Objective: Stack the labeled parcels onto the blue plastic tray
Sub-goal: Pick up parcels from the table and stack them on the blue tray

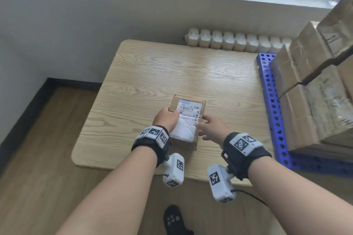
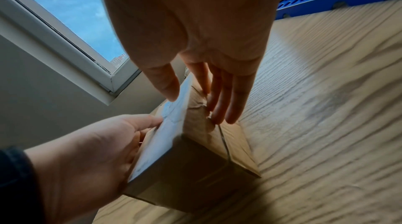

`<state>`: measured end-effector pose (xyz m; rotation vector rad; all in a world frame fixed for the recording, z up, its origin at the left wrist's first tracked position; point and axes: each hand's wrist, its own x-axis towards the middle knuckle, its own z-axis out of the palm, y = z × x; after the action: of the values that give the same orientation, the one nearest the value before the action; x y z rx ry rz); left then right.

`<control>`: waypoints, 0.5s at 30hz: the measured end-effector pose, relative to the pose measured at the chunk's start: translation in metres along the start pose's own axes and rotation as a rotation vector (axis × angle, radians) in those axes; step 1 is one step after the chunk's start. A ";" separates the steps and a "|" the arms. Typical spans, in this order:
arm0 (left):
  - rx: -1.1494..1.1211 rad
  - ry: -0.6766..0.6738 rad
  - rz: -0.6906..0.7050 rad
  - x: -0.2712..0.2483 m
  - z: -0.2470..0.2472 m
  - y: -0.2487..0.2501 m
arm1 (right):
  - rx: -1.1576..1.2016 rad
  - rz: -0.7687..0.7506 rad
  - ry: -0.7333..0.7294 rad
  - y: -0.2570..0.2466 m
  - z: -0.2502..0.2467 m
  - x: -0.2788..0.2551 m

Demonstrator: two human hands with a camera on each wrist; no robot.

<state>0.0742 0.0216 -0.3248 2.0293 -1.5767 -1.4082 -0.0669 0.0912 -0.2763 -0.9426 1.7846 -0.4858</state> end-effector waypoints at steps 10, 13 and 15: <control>-0.257 0.020 -0.021 -0.050 0.021 0.003 | 0.027 -0.056 0.069 0.029 -0.024 -0.038; -0.308 0.015 -0.012 -0.071 0.030 0.009 | 0.078 -0.092 0.086 0.045 -0.038 -0.056; -0.365 -0.004 -0.006 -0.085 0.042 0.011 | 0.096 -0.113 0.096 0.057 -0.048 -0.069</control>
<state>0.0372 0.1039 -0.2924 1.8162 -1.2058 -1.5681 -0.1195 0.1754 -0.2554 -0.9703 1.7832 -0.6925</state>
